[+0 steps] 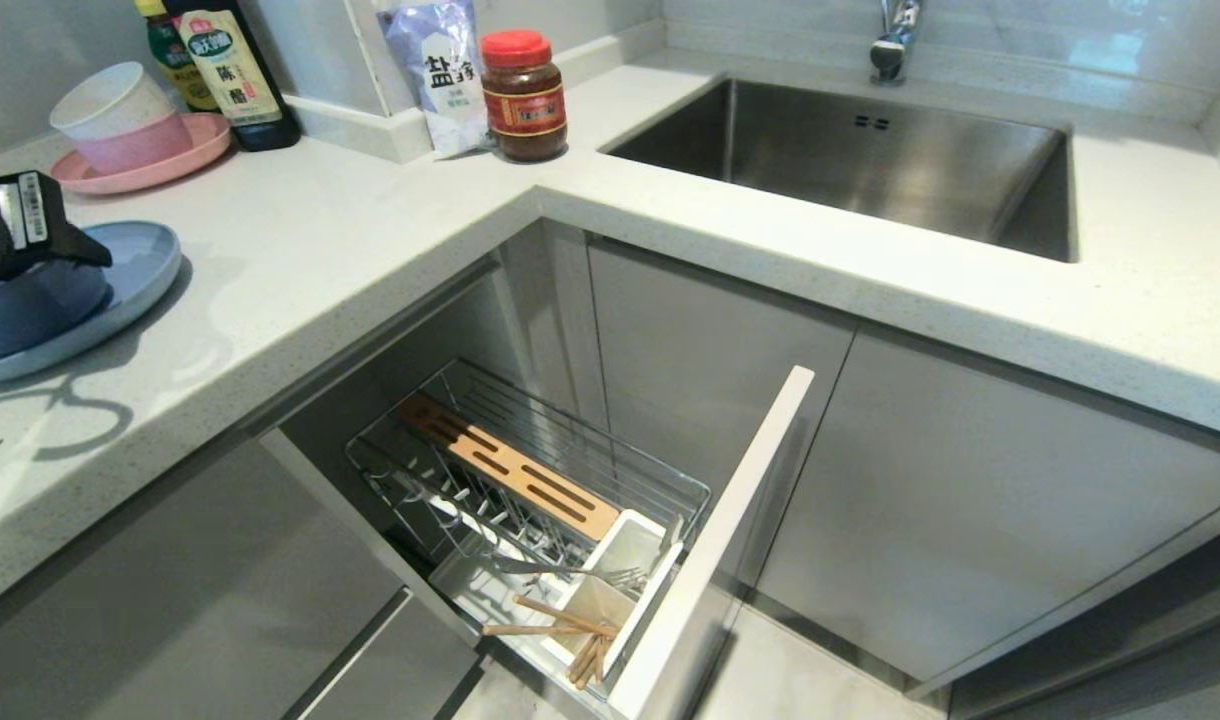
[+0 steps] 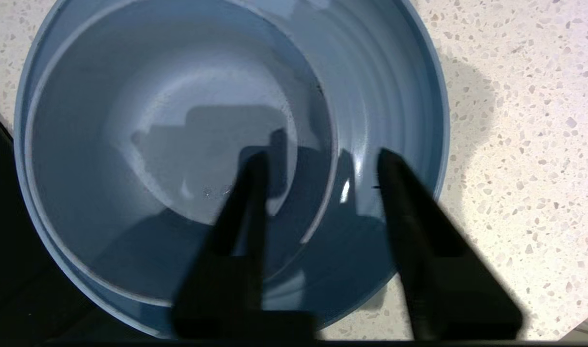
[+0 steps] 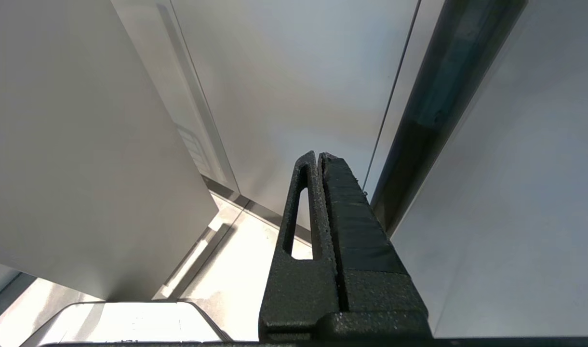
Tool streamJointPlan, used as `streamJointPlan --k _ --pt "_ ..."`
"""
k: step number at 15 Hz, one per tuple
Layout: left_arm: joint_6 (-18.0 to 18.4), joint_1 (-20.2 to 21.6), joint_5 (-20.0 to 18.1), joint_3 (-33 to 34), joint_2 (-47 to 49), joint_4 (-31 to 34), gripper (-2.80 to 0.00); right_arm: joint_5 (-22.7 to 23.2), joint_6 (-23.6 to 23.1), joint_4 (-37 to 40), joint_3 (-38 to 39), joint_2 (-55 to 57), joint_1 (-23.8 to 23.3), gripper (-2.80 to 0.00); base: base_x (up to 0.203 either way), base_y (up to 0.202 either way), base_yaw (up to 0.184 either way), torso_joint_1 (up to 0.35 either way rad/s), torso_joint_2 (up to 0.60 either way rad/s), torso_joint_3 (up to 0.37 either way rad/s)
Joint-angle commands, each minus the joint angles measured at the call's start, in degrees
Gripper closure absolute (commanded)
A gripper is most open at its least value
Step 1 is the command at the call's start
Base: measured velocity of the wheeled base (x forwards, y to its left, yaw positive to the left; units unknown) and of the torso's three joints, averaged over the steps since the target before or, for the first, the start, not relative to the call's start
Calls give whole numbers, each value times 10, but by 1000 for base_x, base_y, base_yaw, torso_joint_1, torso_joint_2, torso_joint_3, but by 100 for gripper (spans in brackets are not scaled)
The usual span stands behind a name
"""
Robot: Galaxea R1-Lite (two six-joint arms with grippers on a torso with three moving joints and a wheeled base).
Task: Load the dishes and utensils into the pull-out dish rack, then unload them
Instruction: Take the bowl out of the cupboard
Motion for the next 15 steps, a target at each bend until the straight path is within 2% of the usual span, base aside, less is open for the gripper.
streamJointPlan --k 1,5,7,9,10,11,13,15 --pt "-1 1 1 0 -4 3 -280 0 0 0 1 -2 0 0 0 0 0 0 0 0" --pt "-14 3 9 0 -45 0 -280 0 0 0 1 -2 0 0 0 0 0 0 0 0" --pt "-34 9 9 0 -84 -6 -280 0 0 0 1 -2 0 0 0 0 0 0 0 0" --pt "-81 12 9 1 -119 -38 -280 0 0 0 1 -2 0 0 0 0 0 0 0 0" --pt "-104 13 10 8 -134 -71 -130 0 0 0 1 -2 0 0 0 0 0 0 0 0" --pt "-116 13 12 19 -146 -104 0 0 0 0 1 -2 0 0 0 0 0 0 0 0" --pt "-181 12 19 29 -167 -157 0 0 0 0 1 -2 0 0 0 0 0 0 0 0" --pt "-206 -5 20 42 -185 -180 0 0 0 0 1 -2 0 0 0 0 0 0 0 0"
